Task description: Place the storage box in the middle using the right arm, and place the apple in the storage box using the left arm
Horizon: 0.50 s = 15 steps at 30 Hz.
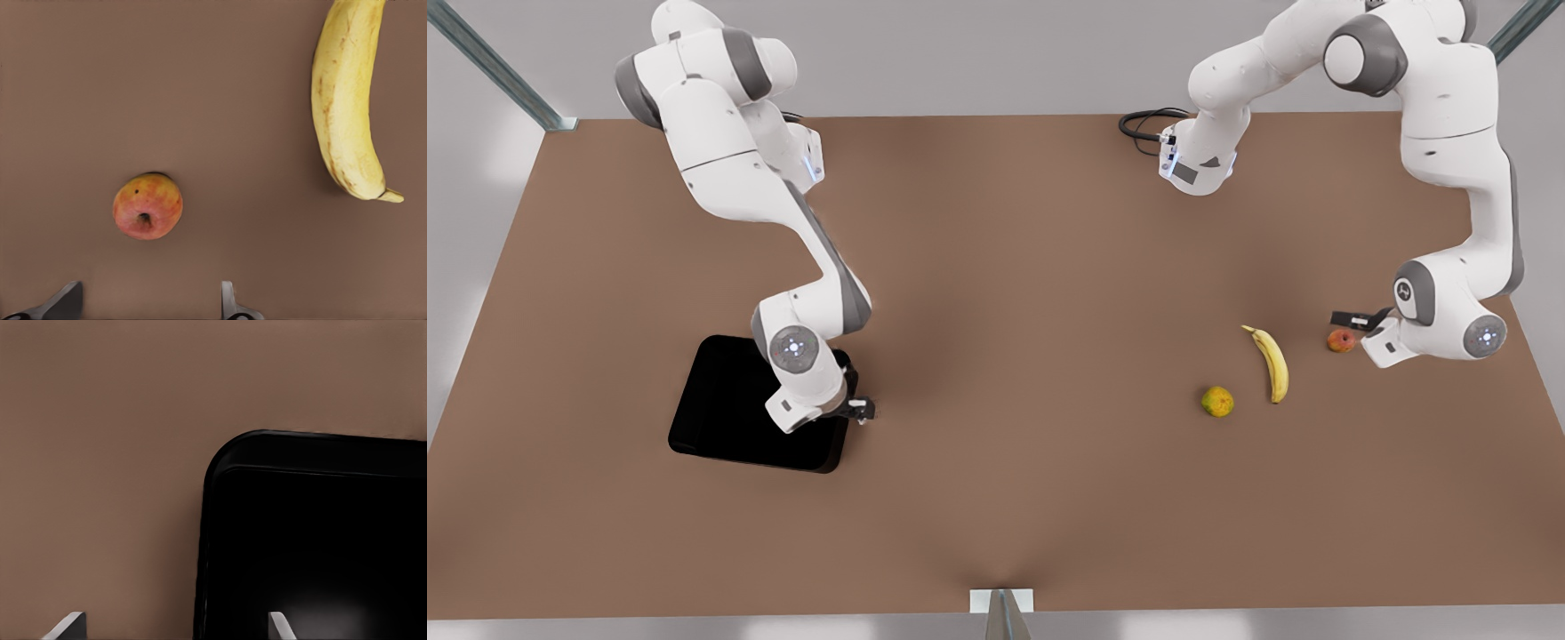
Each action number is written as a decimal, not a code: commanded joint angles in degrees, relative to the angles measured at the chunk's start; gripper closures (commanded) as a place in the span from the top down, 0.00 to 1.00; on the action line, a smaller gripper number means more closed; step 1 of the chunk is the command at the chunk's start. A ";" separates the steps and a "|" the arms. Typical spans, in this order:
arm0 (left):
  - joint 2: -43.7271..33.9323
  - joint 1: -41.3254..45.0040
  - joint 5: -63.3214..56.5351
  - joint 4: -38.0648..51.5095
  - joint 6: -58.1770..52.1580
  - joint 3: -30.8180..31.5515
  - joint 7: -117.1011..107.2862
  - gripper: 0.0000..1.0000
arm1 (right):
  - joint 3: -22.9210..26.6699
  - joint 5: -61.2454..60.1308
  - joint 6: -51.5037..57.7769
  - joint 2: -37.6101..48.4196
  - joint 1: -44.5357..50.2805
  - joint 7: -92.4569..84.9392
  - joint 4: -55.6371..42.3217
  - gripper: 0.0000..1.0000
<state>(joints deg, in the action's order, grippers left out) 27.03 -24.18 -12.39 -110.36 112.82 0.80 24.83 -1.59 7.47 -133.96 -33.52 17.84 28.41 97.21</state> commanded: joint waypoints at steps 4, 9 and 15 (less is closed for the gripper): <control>0.75 0.53 0.26 0.15 0.73 0.08 -6.81 0.98 | 0.00 -0.09 -2.35 -3.13 -0.62 -0.02 0.09 1.00; 2.50 0.45 -0.08 0.06 2.32 0.08 -7.69 0.99 | 0.00 -0.09 -1.74 -3.75 -0.35 -0.02 -0.18 0.83; 5.23 0.10 -0.61 0.85 4.60 0.08 -6.90 0.98 | 0.00 -0.35 -1.65 -3.84 -0.53 0.07 -0.18 0.25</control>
<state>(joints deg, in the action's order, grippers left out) 32.38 -23.96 -12.88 -109.51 117.54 0.88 17.93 -1.58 6.99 -135.62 -37.36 17.31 28.48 97.03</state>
